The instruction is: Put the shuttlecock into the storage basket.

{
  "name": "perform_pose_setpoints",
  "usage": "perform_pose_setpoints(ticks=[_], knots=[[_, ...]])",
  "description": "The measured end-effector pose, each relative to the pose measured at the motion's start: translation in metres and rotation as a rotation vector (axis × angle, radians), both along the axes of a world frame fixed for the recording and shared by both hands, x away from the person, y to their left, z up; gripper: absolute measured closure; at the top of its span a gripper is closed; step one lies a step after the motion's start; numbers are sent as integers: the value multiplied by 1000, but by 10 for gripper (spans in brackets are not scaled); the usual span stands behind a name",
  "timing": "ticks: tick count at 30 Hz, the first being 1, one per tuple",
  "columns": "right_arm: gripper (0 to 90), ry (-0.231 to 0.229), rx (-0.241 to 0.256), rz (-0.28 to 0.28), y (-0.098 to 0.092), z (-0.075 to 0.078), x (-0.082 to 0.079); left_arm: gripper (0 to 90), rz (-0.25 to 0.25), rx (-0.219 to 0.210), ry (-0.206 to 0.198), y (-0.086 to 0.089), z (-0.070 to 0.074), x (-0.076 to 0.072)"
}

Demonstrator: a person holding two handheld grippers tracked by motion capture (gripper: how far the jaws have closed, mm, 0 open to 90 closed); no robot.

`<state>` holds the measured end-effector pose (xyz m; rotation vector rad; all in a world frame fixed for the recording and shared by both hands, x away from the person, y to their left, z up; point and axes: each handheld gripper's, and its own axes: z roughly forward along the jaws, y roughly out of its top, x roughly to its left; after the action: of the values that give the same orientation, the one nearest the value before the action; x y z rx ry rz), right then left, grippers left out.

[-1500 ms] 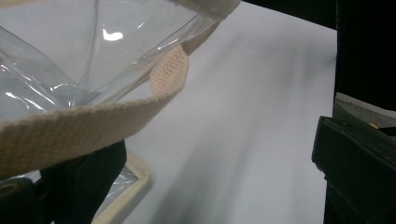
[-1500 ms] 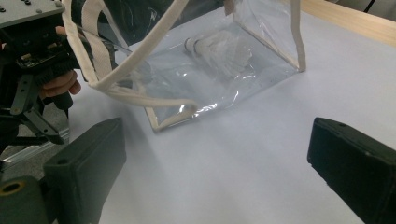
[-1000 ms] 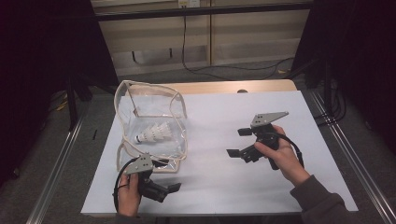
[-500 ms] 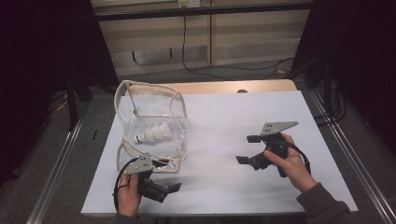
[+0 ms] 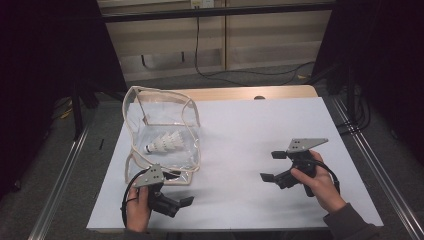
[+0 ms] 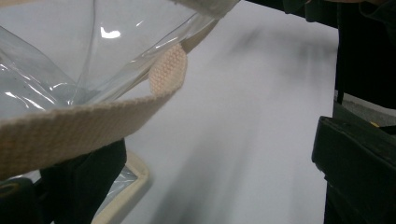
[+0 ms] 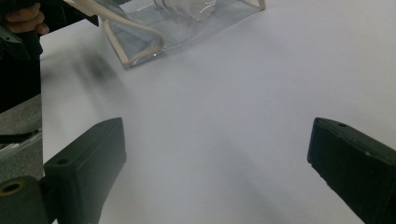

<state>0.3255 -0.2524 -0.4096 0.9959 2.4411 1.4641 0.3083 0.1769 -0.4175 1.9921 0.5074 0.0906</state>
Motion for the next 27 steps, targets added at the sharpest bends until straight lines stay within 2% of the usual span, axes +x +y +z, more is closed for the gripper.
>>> perform_pose_setpoints(ticks=[6,27], knots=[[40,-2,25,-12,-7,-2,-5,32,0,-2,0,0,0,0],[40,-8,35,-56,-34,-17,-15,32,2,-4,-3,0,0,0]])
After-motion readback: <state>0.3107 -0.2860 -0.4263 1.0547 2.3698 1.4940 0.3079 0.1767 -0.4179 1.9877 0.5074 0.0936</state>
